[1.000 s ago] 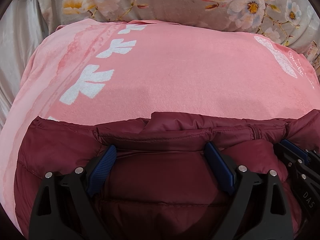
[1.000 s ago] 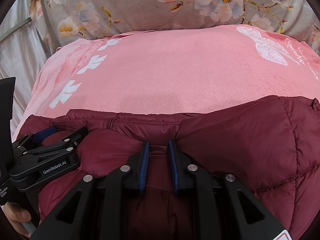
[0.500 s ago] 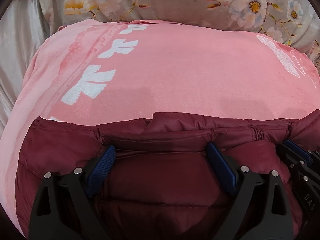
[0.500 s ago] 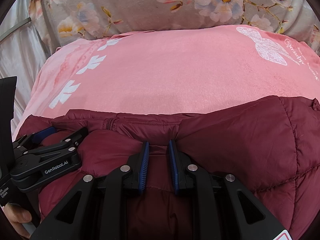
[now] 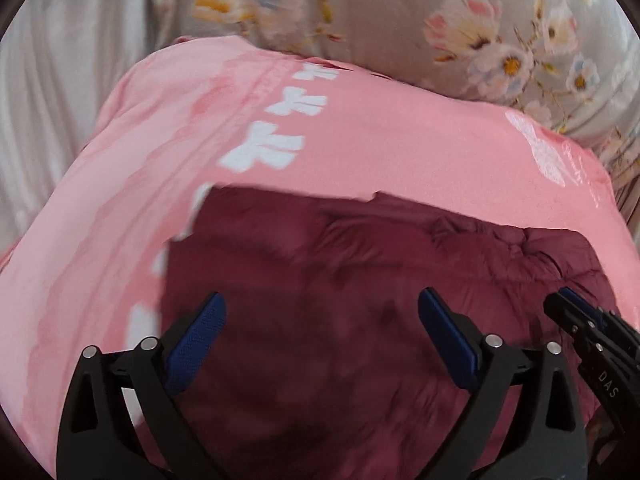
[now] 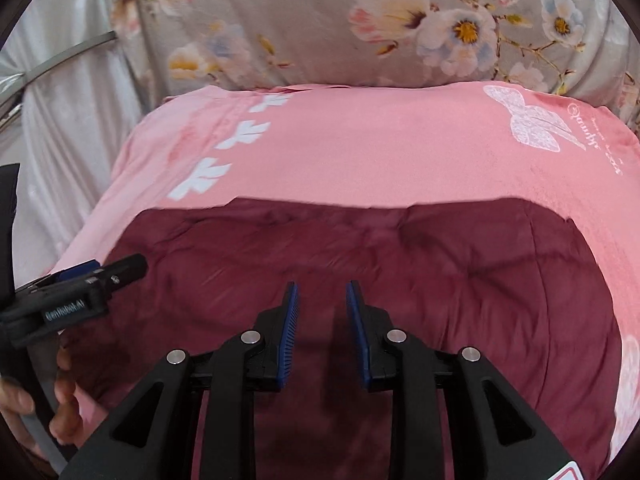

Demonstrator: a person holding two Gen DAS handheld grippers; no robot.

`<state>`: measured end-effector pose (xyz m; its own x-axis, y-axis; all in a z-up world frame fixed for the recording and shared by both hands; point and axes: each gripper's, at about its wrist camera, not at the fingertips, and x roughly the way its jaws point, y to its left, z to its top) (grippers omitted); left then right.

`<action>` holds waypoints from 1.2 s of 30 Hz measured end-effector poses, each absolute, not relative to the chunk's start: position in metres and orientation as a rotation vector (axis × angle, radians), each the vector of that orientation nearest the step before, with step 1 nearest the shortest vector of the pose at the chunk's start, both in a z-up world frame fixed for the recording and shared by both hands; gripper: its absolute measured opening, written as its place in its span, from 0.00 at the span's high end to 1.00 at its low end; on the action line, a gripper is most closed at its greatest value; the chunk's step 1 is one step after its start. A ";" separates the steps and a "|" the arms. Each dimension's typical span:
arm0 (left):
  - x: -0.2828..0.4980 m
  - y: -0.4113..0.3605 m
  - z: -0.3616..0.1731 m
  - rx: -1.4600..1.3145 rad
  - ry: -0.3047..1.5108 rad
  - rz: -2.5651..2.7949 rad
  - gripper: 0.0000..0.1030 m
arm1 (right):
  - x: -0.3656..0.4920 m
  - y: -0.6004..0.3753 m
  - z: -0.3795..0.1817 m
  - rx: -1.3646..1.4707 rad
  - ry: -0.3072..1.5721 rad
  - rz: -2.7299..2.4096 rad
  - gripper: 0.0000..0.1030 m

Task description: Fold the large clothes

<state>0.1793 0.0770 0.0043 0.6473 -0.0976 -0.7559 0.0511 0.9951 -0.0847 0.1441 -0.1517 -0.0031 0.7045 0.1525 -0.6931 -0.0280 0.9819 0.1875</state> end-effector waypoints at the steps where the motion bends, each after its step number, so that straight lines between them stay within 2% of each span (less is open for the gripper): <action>1: 0.169 0.092 0.005 -0.090 0.869 -0.075 0.07 | 0.136 -0.145 -0.006 0.168 0.799 0.119 0.76; 8: 0.121 0.182 -0.038 -0.376 0.982 0.039 0.07 | 0.131 -0.135 -0.041 0.231 0.871 0.107 0.76; 18: 0.115 0.177 -0.051 -0.519 0.956 -0.060 0.06 | 0.124 -0.124 -0.056 0.157 0.824 0.058 0.76; 19: 0.116 0.176 -0.050 -0.533 0.955 -0.079 0.11 | 0.124 -0.125 -0.056 0.161 0.823 0.059 0.76; 21: 0.117 0.169 -0.048 -0.596 0.962 -0.146 0.28 | 0.124 -0.126 -0.056 0.170 0.823 0.063 0.76; 22: 0.118 0.165 -0.048 -0.621 0.975 -0.184 0.49 | 0.124 -0.127 -0.056 0.172 0.822 0.064 0.76; 23: 0.120 0.162 -0.046 -0.636 0.982 -0.202 0.60 | 0.124 -0.127 -0.056 0.174 0.821 0.065 0.76; 24: 0.121 0.158 -0.042 -0.624 0.976 -0.194 0.66 | 0.124 -0.127 -0.055 0.177 0.820 0.067 0.76; 25: 0.119 0.155 -0.037 -0.608 0.965 -0.192 0.76 | 0.123 -0.128 -0.054 0.180 0.821 0.071 0.76; 28: 0.111 0.153 -0.012 -0.585 0.919 -0.218 0.83 | 0.102 -0.136 -0.039 0.199 0.824 0.096 0.82; 30: 0.107 0.155 0.005 -0.574 0.886 -0.238 0.84 | 0.078 -0.141 -0.029 0.188 0.814 0.135 0.88; 36: 0.090 0.159 0.052 -0.530 0.768 -0.231 0.85 | 0.041 -0.140 -0.040 0.227 0.907 0.204 0.96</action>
<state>0.0898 0.1591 0.0522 0.7021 -0.3856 -0.5986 0.0088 0.8453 -0.5342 0.0406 -0.1398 -0.0397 0.5998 0.2694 -0.7535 -0.0790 0.9570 0.2793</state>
